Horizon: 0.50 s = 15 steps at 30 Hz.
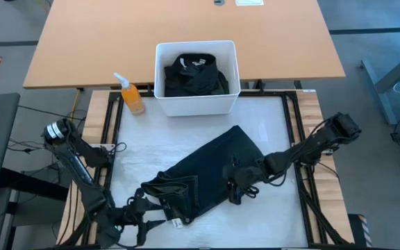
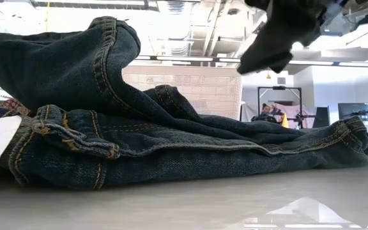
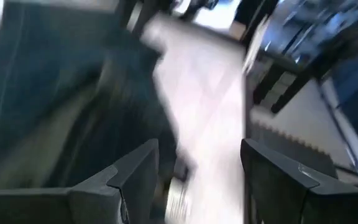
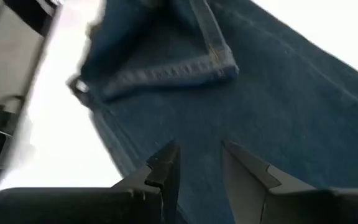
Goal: Fold laundry
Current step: Fold the dark blue jeans from the white laundry organizer
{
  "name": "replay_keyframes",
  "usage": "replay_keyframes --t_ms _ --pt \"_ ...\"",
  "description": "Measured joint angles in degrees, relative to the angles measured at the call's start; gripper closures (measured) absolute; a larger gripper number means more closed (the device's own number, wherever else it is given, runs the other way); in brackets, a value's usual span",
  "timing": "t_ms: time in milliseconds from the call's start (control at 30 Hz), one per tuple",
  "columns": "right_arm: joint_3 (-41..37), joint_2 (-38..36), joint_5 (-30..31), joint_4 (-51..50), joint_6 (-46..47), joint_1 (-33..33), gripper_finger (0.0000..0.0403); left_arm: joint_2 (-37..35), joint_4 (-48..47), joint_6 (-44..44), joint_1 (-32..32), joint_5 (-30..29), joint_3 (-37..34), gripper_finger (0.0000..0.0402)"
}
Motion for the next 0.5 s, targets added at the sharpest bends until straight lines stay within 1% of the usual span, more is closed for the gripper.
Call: replay_keyframes --t_ms 100,133,200,300,400,500 --pt "-0.94 0.05 0.93 3.7 0.01 0.23 0.0265 0.47 9.79 17.66 3.6 0.03 0.01 0.0185" --pt "-1.15 -0.01 0.98 4.82 0.01 0.23 0.0265 0.91 11.92 21.99 5.37 0.37 0.01 0.0185" --pt "-1.4 0.01 0.98 6.59 0.0 0.24 0.0265 1.44 12.08 27.5 9.22 0.98 -0.01 0.0184" --pt "-1.43 0.03 0.98 8.87 0.73 0.26 0.0265 1.96 9.47 28.66 16.35 3.29 -0.03 0.0185" --pt "-1.42 0.03 0.99 9.16 1.85 0.26 0.0265 2.13 8.41 29.19 23.3 9.83 -0.05 0.0185" --pt "-1.42 0.03 1.0 8.76 3.72 0.61 0.0265 2.13 8.54 29.64 28.64 15.61 -0.05 0.0185"
